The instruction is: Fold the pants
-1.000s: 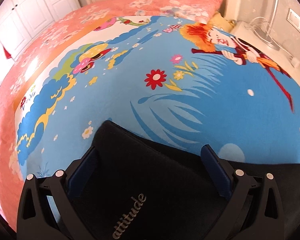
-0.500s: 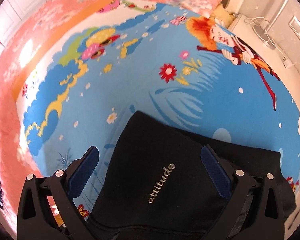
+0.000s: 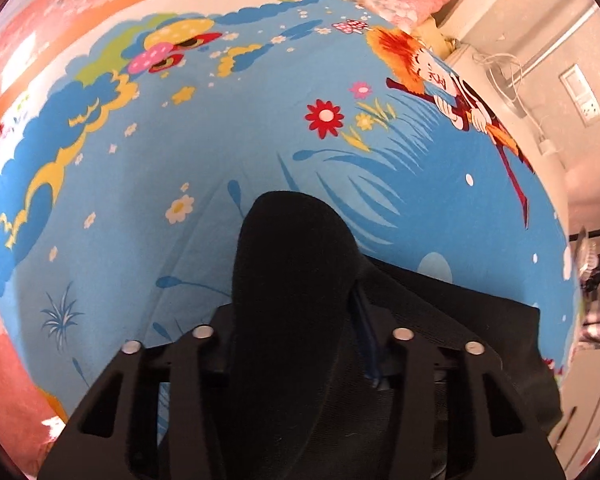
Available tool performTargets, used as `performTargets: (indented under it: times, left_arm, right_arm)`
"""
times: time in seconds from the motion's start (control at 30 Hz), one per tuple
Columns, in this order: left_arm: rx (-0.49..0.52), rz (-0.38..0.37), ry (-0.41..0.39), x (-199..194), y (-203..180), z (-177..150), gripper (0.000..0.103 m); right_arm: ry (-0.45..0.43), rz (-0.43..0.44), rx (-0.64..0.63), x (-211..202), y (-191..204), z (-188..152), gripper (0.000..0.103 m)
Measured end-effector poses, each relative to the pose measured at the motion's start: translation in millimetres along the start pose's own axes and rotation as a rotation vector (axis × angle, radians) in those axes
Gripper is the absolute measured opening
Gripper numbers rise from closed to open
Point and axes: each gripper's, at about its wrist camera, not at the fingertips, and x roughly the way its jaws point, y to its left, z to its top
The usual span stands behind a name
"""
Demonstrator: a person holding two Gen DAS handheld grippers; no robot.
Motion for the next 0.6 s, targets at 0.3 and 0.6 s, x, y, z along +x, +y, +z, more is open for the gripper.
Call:
performTargets:
  times: [0.3,0.6]
  left_arm:
    - [-0.115,-0.105,0.040,21,9,-7,0.076]
    - [0.314,0.026,-0.118,-21,-112,12,0.029]
  right_arm:
    - [-0.027,0.254,0.124,-13,-41,-4,0.034]
    - [-0.184,0.622,0.296,-81,-158,-36,0.031]
